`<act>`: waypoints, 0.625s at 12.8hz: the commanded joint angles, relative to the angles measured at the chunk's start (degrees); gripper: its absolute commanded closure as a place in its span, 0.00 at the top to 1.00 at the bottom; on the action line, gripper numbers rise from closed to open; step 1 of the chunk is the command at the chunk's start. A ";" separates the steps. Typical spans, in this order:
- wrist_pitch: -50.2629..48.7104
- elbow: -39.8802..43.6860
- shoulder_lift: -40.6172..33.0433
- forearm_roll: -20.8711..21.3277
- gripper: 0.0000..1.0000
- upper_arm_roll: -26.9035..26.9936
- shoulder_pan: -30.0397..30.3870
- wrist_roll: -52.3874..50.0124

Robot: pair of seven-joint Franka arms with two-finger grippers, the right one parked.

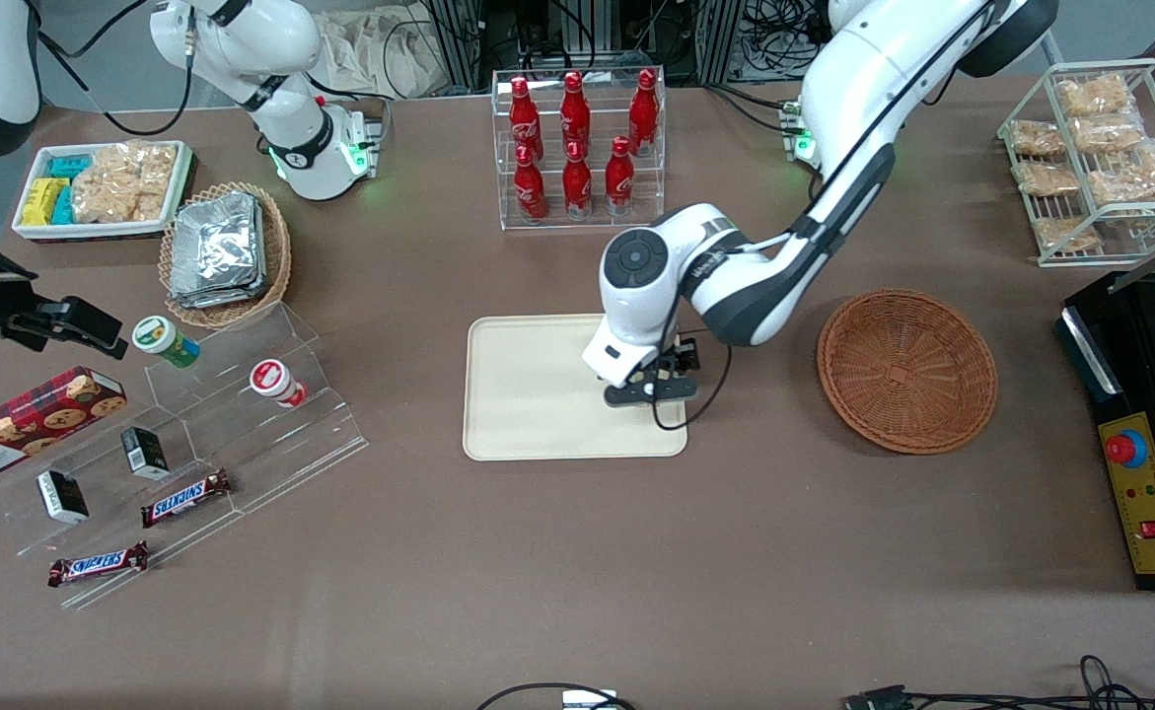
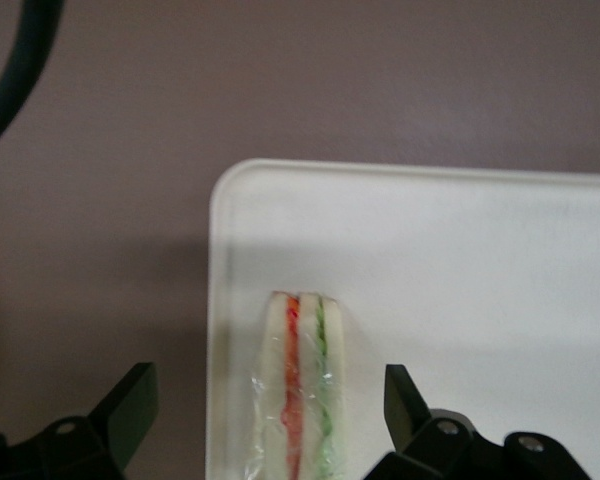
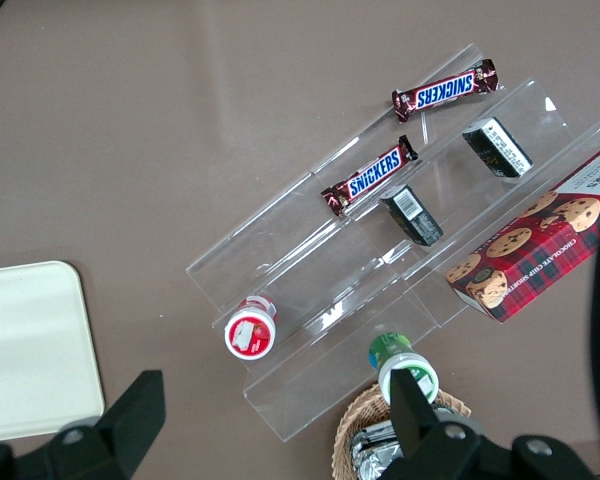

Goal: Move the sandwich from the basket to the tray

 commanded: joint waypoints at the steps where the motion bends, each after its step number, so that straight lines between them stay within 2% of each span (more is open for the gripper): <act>1: -8.06 4.48 -2.73 -2.79 1.00 -0.03 3.38 -1.42; 3: -10.98 6.95 -4.67 -2.88 1.00 -0.12 6.89 -1.16; 6: -12.83 7.40 -8.27 -5.86 1.00 -0.29 11.99 0.68; 8: -15.38 7.49 -10.29 -8.14 1.00 -0.29 14.54 5.32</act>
